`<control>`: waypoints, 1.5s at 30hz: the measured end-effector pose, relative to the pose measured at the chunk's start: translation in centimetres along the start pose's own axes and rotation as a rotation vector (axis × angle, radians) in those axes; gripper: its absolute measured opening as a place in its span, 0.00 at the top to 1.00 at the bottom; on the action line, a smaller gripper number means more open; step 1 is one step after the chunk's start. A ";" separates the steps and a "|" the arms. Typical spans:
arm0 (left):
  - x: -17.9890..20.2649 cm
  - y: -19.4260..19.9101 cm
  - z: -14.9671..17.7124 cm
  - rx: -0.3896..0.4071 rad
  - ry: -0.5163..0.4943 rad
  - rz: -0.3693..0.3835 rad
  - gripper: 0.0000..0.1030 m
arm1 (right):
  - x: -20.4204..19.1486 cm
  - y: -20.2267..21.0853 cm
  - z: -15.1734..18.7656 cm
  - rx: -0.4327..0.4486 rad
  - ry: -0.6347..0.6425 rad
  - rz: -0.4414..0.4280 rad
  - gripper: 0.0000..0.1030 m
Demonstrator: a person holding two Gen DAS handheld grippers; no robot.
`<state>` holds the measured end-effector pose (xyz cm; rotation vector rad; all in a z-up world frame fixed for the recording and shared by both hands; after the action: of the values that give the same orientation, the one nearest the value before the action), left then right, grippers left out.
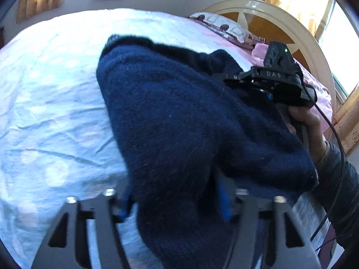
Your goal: Fold small clothes
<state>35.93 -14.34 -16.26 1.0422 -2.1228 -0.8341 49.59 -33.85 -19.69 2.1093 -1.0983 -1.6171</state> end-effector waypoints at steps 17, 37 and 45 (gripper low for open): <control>-4.5 12.0 2.5 0.145 0.022 -0.134 0.62 | -11.6 0.7 1.2 0.065 0.118 -0.121 0.70; -20.9 28.5 14.8 0.202 0.275 -0.487 0.62 | -36.0 -20.4 7.6 -0.246 0.249 -0.380 0.75; -24.5 25.7 18.3 0.143 0.437 -0.508 0.59 | -40.5 -29.6 13.0 -0.390 0.300 -0.348 0.76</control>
<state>23.02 23.35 -14.11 1.7062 -1.5847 -0.6041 45.93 17.46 -13.63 2.2489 -0.3035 -1.4339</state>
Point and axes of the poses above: each gripper's, at about its wrist camera, not at the fingertips, and y roughly against the way its jaws point, x to its right, z to its underside, the point moved 7 cm from there along -y, roughly the way its jaws point, and after that the axes turned 5 degrees about -y, right-handed, at the moved point
